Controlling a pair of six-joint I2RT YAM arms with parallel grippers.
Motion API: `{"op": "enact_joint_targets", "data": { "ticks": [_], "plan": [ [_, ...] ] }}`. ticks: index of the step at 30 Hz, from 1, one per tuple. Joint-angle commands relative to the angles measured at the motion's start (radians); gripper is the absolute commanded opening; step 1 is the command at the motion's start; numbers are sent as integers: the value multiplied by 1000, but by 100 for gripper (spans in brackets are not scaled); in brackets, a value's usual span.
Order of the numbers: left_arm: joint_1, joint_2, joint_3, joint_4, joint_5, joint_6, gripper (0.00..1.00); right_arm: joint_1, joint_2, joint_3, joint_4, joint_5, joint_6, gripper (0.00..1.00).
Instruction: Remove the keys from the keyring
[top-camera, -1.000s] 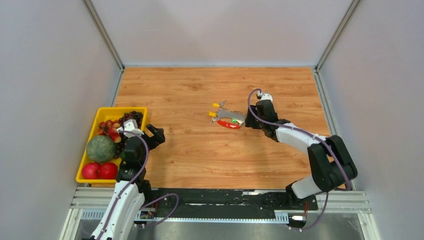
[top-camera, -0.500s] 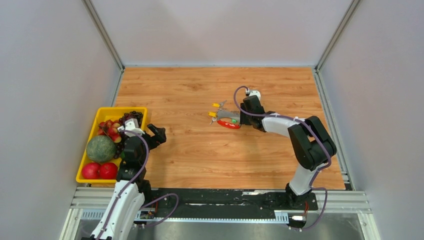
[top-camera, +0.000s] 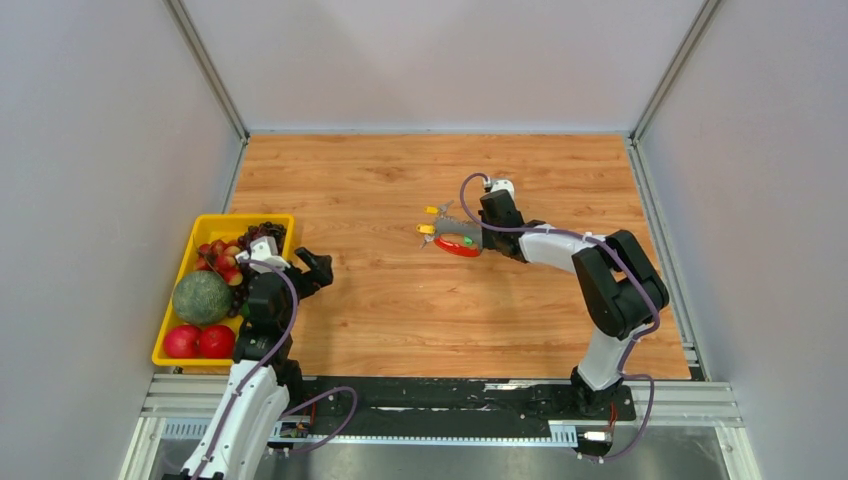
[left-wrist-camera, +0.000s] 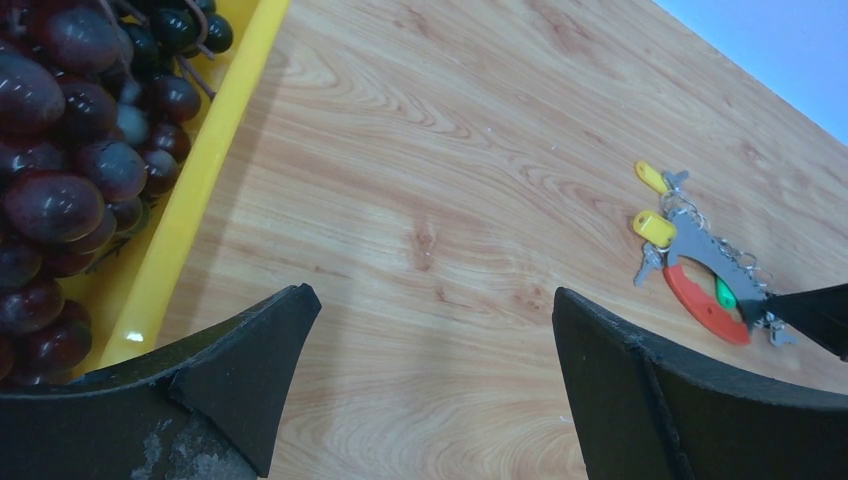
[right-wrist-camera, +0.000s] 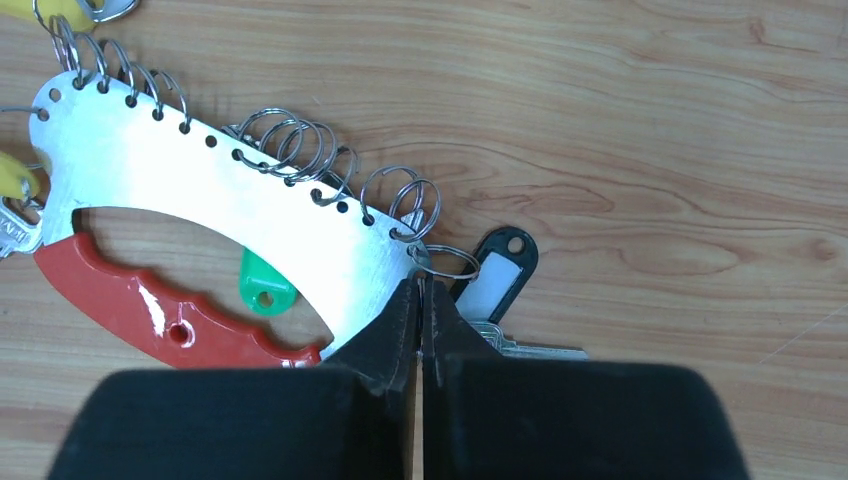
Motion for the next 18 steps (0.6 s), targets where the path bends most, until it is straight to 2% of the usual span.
{"op": "enact_joint_targets", "data": {
  "ticks": [1, 5, 7, 15, 18],
  "plan": [
    [5, 6, -7, 86, 92, 13, 100, 13, -16, 36, -29, -42, -11, 0],
    [-5, 48, -19, 238, 324, 27, 100, 33, -112, 36, -51, -117, -5, 0],
    [-24, 67, -29, 299, 366, 26, 100, 37, -161, 42, -68, -171, 7, 0],
    [-171, 192, -55, 577, 482, 49, 100, 38, -316, 73, -124, -389, 69, 0],
    [-266, 211, -50, 636, 444, 94, 100, 38, -353, 94, -138, -465, 82, 0]
  ]
}}
